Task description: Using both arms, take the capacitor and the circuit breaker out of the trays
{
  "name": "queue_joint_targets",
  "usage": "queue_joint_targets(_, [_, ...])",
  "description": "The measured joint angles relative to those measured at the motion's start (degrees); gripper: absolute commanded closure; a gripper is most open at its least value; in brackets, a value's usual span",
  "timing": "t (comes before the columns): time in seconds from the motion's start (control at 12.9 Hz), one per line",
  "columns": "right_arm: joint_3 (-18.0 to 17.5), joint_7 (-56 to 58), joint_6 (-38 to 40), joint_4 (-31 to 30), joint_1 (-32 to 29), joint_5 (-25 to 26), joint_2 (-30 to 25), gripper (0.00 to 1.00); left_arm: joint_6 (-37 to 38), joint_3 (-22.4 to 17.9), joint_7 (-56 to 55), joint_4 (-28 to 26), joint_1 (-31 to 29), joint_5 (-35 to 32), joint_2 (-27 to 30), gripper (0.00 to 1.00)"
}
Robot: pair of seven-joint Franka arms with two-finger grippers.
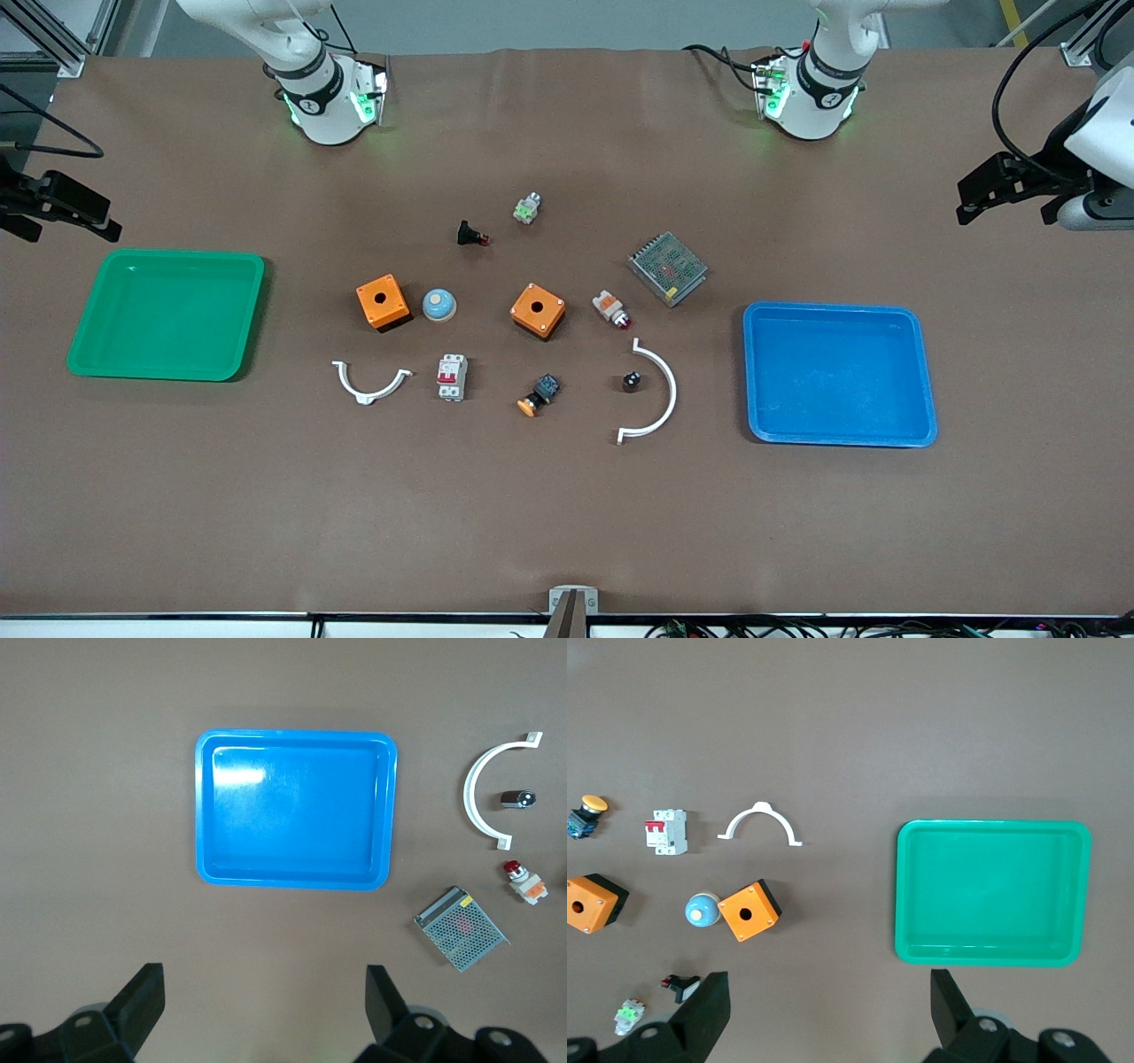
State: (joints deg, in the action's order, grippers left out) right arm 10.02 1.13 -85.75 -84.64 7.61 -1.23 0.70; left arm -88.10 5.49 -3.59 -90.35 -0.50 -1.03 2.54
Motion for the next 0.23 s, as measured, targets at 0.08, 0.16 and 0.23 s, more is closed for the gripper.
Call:
queue_joint_targets(0.08, [-0.19,0.0,-0.13,0.0,0.48,0.44,-0.27,0.0,0.0,0.1,0.0,0.0,0.04,0.0,-0.12,0.0])
queue_joint_targets(0.16, [-0.28,-0.01,-0.14,0.0,0.88,0.63,-0.44,0.0,0.02,0.23,0.0,0.0,0.14,0.0,-0.23,0.0])
queue_joint_targets(0.23, [-0.29,-0.02,-0.21,-0.05,1.03,0.79,-0.48,0.0,0.03,0.52,0.0,0.02,0.25,0.0,-0.33,0.0])
